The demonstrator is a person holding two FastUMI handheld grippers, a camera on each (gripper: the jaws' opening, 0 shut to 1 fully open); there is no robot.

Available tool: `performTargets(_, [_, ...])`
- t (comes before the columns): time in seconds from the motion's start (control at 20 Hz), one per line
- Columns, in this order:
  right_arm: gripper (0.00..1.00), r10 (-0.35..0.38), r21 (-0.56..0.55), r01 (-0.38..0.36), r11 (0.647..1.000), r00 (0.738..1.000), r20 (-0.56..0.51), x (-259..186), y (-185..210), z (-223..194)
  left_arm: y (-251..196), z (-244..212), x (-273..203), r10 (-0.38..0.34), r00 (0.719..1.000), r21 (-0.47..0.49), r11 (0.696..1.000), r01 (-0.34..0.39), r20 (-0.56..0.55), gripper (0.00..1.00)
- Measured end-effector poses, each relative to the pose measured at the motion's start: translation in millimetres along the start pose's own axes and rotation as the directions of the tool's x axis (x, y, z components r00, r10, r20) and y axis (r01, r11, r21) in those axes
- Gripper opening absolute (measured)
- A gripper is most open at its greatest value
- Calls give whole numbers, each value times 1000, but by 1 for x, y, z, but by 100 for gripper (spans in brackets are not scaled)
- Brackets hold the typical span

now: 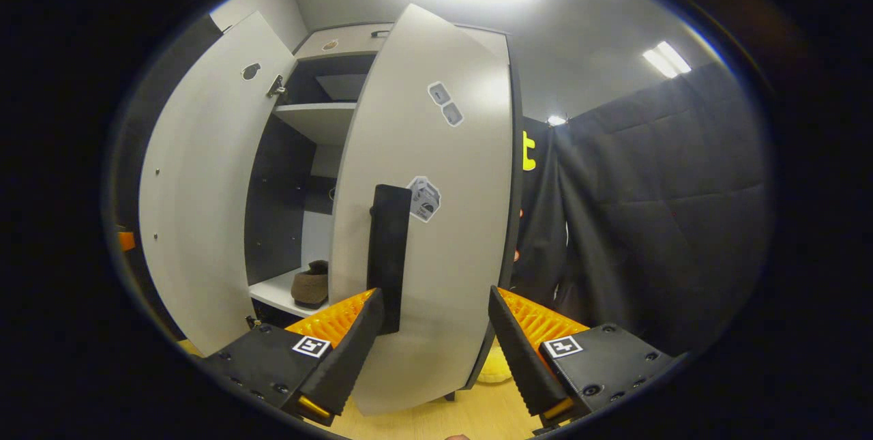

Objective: Grab one shoe with the right hand and put it into the shoe cabinet, grab the other shoe with the left hand and put it into the shoe cabinet; then close the right door with the right hand and the left door with the left hand.

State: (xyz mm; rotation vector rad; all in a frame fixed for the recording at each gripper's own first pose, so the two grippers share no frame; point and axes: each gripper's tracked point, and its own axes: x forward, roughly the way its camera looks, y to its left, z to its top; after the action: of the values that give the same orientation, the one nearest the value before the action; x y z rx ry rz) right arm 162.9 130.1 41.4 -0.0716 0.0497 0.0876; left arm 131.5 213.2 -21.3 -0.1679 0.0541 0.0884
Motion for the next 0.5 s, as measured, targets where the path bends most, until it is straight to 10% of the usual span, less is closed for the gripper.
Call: performTargets(0.5, [96,2,8,-2,1000,1000,-31,-32,-38,-22,-41,45,48,-47,996,29,999,45,77,84])
